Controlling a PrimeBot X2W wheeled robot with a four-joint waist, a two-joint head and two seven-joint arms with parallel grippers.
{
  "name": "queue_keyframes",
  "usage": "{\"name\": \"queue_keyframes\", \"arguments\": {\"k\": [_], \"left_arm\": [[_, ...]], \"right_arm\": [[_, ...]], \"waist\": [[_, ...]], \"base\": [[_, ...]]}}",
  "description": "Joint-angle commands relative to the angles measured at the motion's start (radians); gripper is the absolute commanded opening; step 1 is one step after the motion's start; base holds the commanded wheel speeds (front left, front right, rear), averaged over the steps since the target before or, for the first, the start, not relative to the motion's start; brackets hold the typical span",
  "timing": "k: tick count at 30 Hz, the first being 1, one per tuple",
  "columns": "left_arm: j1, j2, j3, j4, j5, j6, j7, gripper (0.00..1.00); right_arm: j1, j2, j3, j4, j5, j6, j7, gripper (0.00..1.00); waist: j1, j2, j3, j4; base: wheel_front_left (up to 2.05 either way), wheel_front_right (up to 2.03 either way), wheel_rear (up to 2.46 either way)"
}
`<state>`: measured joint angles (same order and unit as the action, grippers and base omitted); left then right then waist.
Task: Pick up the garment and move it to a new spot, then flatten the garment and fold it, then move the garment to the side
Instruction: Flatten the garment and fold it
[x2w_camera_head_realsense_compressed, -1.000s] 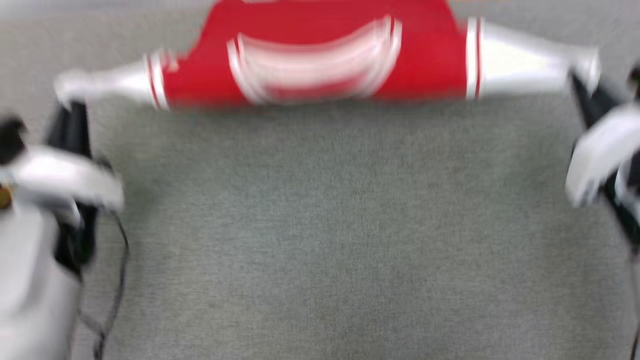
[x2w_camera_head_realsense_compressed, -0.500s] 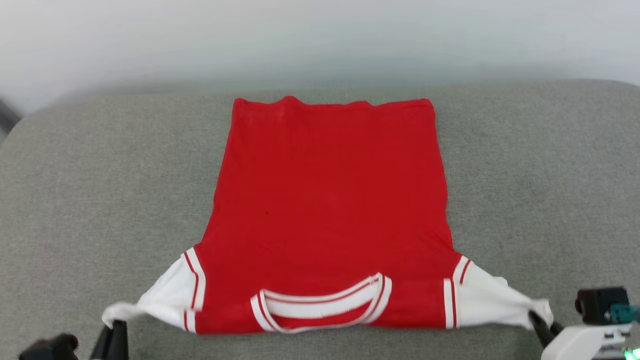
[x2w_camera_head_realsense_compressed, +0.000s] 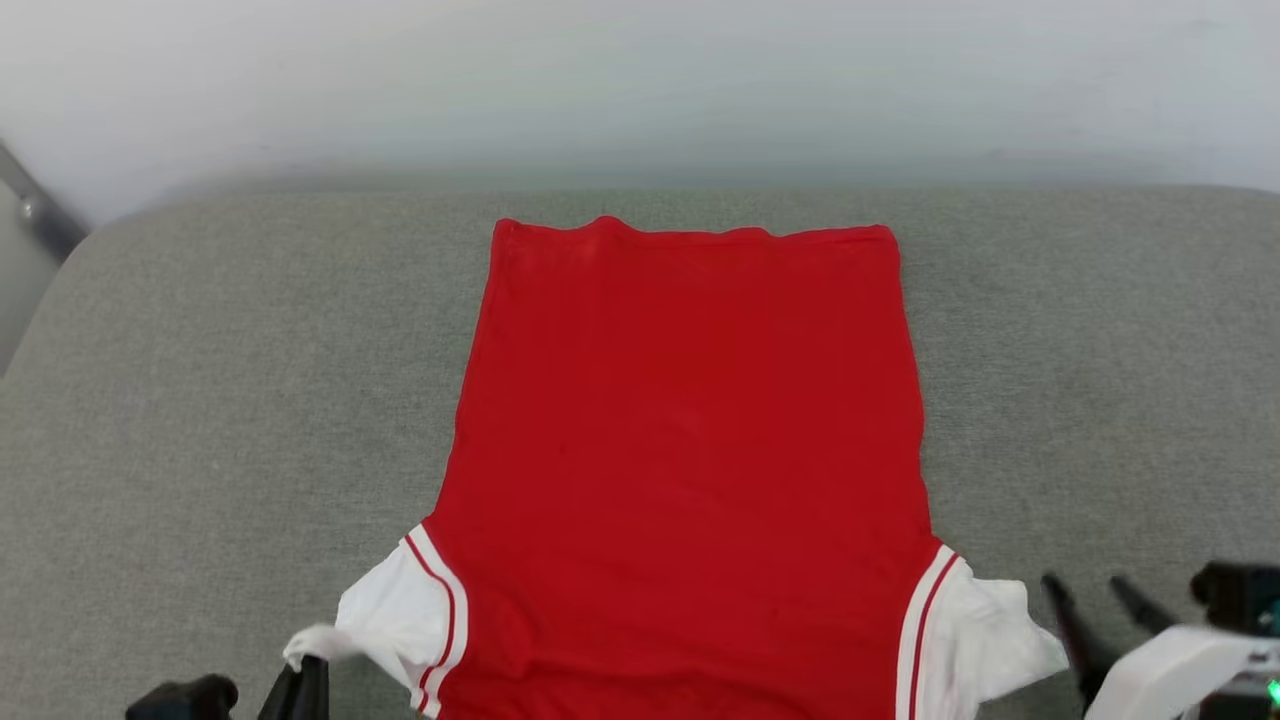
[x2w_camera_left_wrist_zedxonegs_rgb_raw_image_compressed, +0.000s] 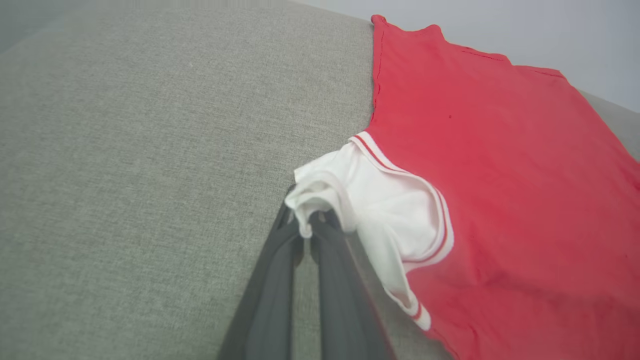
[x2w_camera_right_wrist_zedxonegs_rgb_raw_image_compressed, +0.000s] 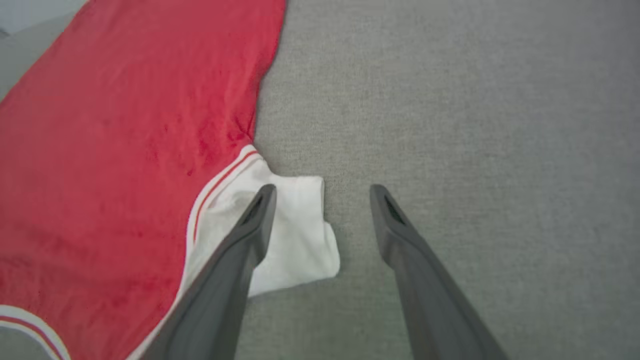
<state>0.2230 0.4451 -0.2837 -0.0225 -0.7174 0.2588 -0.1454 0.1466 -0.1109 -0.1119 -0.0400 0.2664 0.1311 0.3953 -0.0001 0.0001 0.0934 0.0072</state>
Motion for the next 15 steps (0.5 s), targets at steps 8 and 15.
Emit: {"name": "queue_keyframes", "arguments": {"k": [8,15], "left_arm": [[-0.153,-0.011,-0.034,-0.057,0.054,-0.02,-0.015,0.0],[-0.285,-0.033,-0.056,-0.093,0.087,-0.051,-0.043,0.0]], "right_arm": [[-0.369,-0.014,-0.08,0.165,-0.023,-0.001,-0.153,1.0],[-0.749,-0.063,-0.092,0.38,-0.064,-0.001,-0.121,1.0]], "waist": [[0.0001,-0.0001,0.119,0.051],[0.0001,-0.0001,0.277,0.129]], "base": [[0.0,0.0,0.0],[0.0,0.0,0.0]]}}
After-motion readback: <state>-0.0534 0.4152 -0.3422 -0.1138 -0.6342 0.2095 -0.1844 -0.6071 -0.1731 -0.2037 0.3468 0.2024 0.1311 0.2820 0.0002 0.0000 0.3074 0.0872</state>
